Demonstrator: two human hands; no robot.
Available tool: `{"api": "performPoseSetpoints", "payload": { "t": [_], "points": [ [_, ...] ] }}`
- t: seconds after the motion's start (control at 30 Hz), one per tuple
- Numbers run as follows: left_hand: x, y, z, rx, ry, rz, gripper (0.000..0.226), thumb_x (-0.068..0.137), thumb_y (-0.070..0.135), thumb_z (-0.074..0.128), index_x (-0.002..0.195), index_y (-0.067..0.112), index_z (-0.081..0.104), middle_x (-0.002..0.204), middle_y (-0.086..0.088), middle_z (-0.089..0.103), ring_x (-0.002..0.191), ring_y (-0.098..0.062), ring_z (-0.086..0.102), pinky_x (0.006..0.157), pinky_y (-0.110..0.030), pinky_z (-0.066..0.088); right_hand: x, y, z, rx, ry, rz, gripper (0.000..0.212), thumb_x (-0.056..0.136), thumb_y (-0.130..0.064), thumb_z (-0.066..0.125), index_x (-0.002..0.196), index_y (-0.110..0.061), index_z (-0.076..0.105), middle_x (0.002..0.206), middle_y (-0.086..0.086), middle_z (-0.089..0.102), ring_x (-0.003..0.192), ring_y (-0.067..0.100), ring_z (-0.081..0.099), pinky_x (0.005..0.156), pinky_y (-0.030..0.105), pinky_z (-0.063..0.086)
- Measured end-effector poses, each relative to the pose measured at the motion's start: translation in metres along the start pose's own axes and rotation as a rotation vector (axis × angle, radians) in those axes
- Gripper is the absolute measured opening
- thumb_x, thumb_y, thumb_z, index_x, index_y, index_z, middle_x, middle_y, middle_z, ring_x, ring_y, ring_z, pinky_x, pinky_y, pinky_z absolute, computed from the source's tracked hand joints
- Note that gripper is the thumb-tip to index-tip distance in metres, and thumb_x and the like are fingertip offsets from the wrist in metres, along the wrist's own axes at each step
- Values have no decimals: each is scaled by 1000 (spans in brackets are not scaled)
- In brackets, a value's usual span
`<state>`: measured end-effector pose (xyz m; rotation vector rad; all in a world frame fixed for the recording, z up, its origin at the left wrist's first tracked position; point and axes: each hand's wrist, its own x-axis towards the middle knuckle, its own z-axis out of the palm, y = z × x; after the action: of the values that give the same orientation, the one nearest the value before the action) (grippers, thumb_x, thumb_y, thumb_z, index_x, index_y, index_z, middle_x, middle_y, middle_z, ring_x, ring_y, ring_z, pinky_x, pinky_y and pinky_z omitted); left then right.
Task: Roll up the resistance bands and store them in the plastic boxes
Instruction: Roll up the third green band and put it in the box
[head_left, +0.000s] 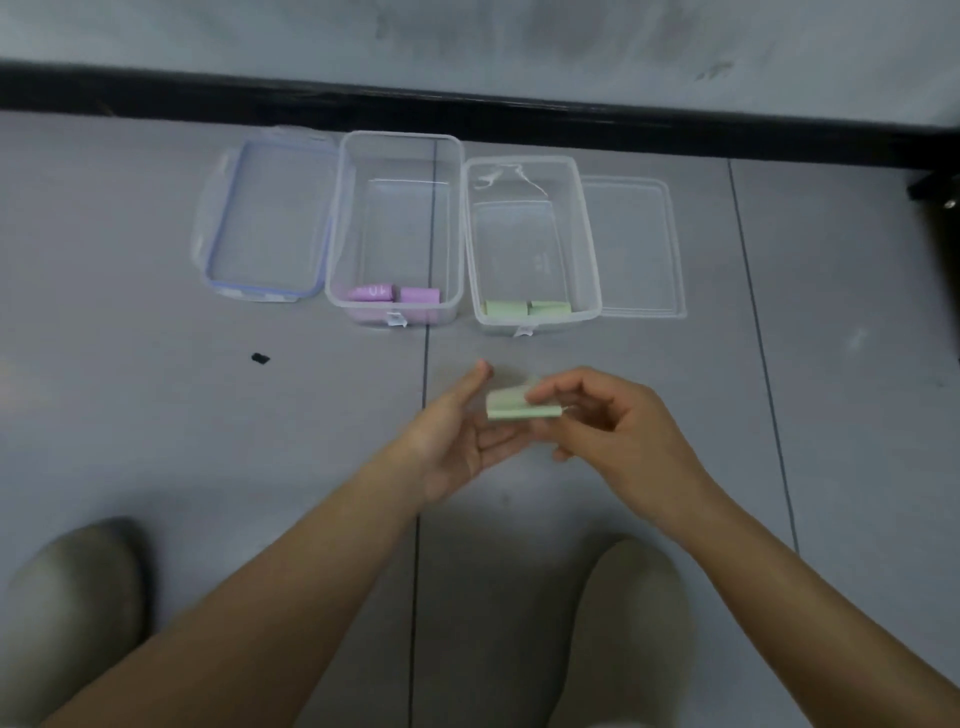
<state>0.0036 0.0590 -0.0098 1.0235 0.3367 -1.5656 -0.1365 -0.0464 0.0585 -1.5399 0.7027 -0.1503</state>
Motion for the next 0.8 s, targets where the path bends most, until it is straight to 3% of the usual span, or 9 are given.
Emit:
{"api": "performPoseSetpoints", "payload": {
  "t": [0.07, 0.17, 0.23, 0.33, 0.5, 0.67, 0.8],
  "points": [
    [-1, 9, 0, -49, -5, 74, 22, 98, 30, 53, 108, 22, 71, 110, -11, 69, 92, -24, 68, 74, -35, 59, -20, 4, 8, 49, -53, 58, 24, 84, 6, 69, 93, -16, 73, 91, 6, 75, 78, 23, 69, 67, 32, 55],
    [11, 14, -11, 118, 135, 229, 35, 98, 6, 50, 131, 15, 56, 102, -6, 66, 83, -17, 65, 69, -28, 58, -40, 29, 16, 33, -80, 160, 24, 83, 2, 72, 90, -21, 75, 89, 4, 75, 74, 19, 67, 66, 24, 52],
    [18, 15, -22, 297, 223, 318, 40, 96, -4, 49, 134, 10, 54, 100, -7, 64, 80, -16, 64, 65, -23, 57, -44, 51, 20, -39, -72, 209, 25, 83, -3, 74, 90, -27, 74, 90, 3, 74, 80, 29, 67, 71, 31, 52],
    [28, 18, -35, 451, 285, 407, 46, 92, -12, 49, 133, 6, 54, 95, -6, 64, 76, -13, 63, 63, -21, 56, -44, 81, 28, -130, -73, 273, 25, 81, -10, 78, 89, -34, 74, 85, 0, 74, 83, 25, 69, 77, 37, 53],
    [42, 27, -40, 577, 262, 425, 55, 86, -17, 50, 133, 11, 56, 95, -1, 64, 75, -8, 63, 65, -17, 53, -39, 100, 33, -233, -181, 285, 23, 80, -19, 77, 92, -39, 72, 83, -15, 73, 78, 5, 70, 74, 23, 52],
    [48, 26, -43, 547, 254, 391, 55, 85, -11, 51, 131, 18, 58, 93, -4, 61, 73, -11, 60, 65, -20, 50, -34, 100, 36, -403, -285, 250, 15, 81, -31, 75, 92, -41, 71, 86, -24, 70, 78, 2, 67, 77, 28, 56],
    [45, 18, -42, 515, 285, 469, 37, 90, 3, 61, 125, 15, 63, 97, -7, 61, 80, -13, 63, 72, -22, 53, -35, 101, 37, -541, -391, 180, 14, 82, -32, 73, 95, -34, 72, 89, -23, 71, 83, -2, 66, 79, 25, 54]
  ]
}}
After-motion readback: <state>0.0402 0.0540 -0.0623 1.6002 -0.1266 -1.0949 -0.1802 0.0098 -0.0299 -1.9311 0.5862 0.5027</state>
